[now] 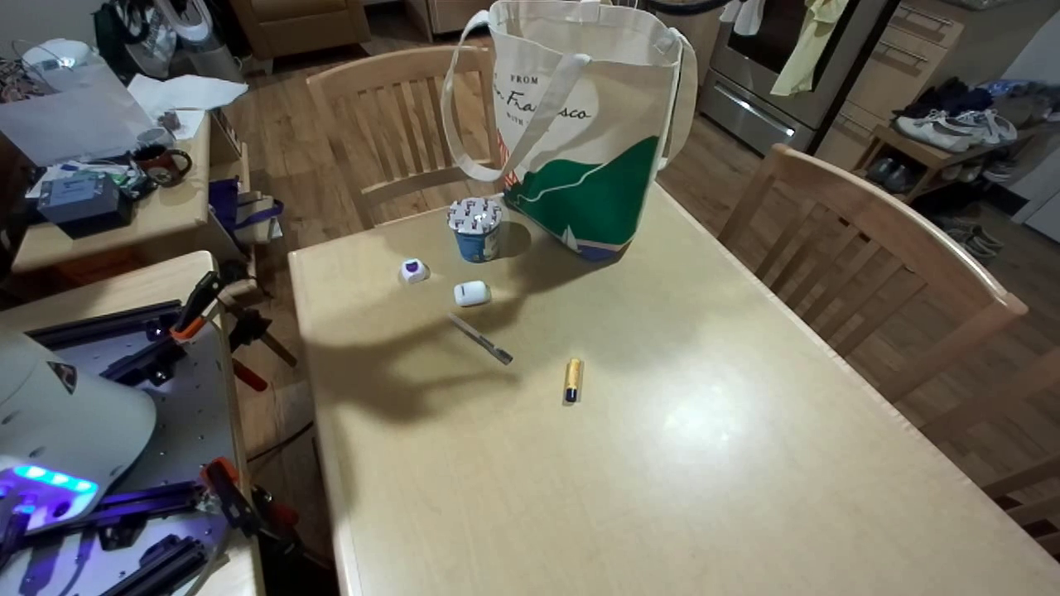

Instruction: Put the bottle in the bag

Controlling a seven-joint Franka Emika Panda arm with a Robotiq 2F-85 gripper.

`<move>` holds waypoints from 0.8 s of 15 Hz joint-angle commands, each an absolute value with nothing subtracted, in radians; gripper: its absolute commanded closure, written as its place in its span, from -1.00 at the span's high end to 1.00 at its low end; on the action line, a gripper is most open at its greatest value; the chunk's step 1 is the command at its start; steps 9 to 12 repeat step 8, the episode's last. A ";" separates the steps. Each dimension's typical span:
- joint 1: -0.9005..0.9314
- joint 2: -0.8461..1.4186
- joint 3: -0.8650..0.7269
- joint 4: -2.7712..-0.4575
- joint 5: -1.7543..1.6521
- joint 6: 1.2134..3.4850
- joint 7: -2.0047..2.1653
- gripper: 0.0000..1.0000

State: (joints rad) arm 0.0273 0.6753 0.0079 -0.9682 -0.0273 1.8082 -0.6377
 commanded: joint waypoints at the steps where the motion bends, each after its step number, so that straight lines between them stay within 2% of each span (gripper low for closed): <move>1: 0.061 0.602 -0.051 -0.984 -0.097 1.699 -0.514 1.00; 6: 0.066 0.501 -0.117 -1.083 -0.104 1.633 -0.302 1.00; 7: 0.059 0.566 -0.101 -0.995 -0.098 1.643 -0.385 1.00; 12: 0.058 0.552 -0.110 -1.012 -0.098 1.642 -0.357 1.00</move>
